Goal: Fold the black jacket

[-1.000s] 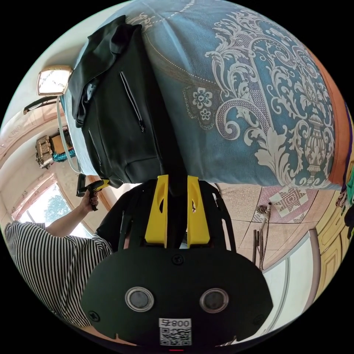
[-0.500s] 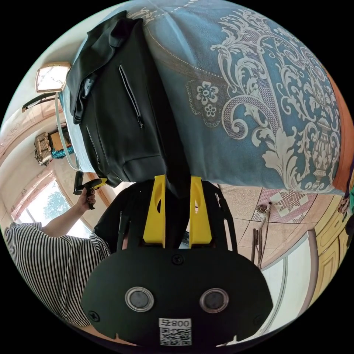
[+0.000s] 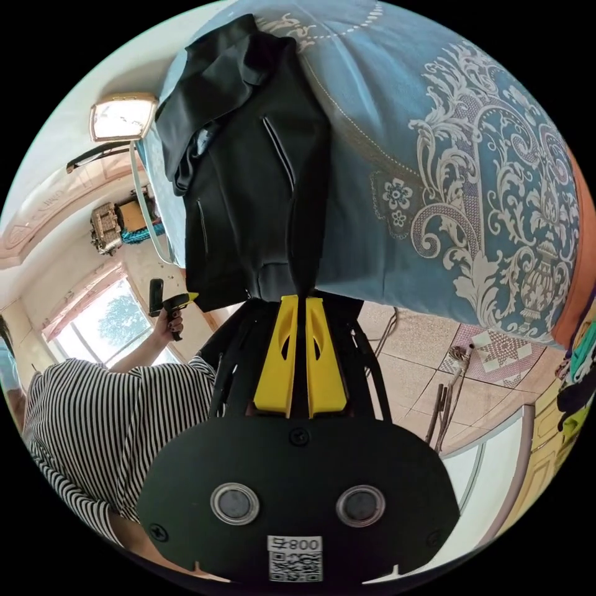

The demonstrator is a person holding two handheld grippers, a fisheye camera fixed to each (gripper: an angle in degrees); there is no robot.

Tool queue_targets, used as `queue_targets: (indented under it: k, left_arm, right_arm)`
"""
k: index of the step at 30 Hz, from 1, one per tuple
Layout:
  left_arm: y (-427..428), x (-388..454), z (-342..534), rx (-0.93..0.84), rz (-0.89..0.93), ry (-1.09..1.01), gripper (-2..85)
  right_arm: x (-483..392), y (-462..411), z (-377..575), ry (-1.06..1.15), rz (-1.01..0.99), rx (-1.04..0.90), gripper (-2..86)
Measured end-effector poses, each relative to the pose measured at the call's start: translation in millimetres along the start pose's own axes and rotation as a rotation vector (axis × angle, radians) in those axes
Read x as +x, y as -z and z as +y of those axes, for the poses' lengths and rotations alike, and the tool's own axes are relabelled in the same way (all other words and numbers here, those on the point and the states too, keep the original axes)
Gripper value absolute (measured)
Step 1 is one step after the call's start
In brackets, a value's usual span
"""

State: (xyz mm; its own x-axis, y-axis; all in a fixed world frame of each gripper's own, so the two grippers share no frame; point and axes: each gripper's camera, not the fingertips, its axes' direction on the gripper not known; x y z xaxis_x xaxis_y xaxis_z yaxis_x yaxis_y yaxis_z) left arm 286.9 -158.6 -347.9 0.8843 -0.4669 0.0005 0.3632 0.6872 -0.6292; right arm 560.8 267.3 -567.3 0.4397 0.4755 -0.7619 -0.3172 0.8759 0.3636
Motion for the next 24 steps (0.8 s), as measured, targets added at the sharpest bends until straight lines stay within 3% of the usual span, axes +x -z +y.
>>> queue_targets:
  k: [10,24]
  left_arm:
    - [75,76,-7,0.213,0.183,-0.103,2.7]
    - [196,159,-148,0.542,0.256,-0.212,3.0]
  right_arm:
    - [-48,80,-115,0.169,-0.176,0.146,1.7]
    - [-143,175,-390,0.339,-0.077,0.304,1.5]
